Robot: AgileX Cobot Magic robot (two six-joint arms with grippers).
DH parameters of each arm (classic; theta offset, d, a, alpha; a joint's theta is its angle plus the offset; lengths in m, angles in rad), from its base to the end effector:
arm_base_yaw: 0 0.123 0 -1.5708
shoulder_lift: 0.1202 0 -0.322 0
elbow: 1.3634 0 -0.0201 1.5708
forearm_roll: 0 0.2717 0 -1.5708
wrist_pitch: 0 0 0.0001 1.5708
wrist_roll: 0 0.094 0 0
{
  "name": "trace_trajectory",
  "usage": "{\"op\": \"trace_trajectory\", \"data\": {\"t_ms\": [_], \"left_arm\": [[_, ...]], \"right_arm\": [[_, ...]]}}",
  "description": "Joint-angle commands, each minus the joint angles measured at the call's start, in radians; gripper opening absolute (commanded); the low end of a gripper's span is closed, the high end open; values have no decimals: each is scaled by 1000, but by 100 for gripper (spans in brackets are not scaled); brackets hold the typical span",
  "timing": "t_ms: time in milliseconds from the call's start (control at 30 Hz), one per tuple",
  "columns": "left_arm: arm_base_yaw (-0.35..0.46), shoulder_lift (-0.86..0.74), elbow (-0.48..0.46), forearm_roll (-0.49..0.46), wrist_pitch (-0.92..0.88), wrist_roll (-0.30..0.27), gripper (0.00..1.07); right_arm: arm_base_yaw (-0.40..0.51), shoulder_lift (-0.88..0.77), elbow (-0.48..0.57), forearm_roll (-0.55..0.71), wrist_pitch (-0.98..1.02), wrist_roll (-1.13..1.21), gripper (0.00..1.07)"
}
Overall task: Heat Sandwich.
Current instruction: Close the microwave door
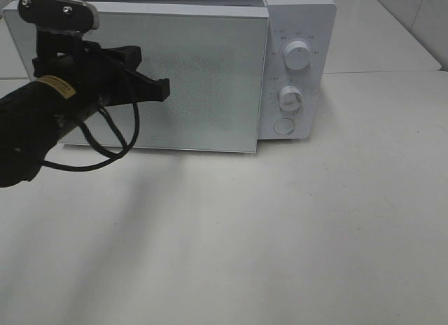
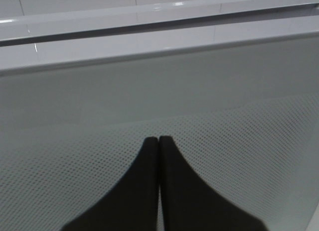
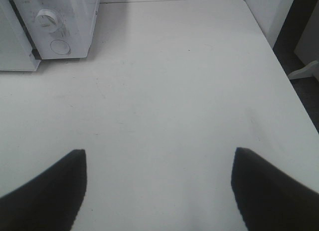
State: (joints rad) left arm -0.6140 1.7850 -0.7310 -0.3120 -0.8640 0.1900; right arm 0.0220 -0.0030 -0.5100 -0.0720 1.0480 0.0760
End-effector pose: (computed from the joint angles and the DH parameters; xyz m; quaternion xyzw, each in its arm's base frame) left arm 0.3128 -0.1936 0.2032 0.1452 0.7353 -0.1195 0.6511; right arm -0.0222 -0.0064 0.2901 0.0242 0.8456 -0.0099 0.5332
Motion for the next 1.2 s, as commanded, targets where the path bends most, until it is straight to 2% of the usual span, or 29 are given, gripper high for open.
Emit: {"op": "trace_trajectory", "data": {"t_ms": [33, 533, 933, 1100, 1200], "left_arm": [[-32, 28, -58, -68, 13, 46, 0], [-57, 144, -264, -100, 118, 54, 0], [-57, 216, -376, -100, 136, 56, 0], [-57, 260, -451, -131, 152, 73, 0], [-57, 261, -463, -137, 165, 84, 0]], "right_arm": [[-2, -28, 4, 2, -11, -3, 76], [-2, -28, 4, 2, -11, -3, 76], [-2, -28, 4, 2, -11, -3, 76], [-2, -28, 4, 2, -11, -3, 76], [-2, -28, 4, 2, -11, -3, 76]]}}
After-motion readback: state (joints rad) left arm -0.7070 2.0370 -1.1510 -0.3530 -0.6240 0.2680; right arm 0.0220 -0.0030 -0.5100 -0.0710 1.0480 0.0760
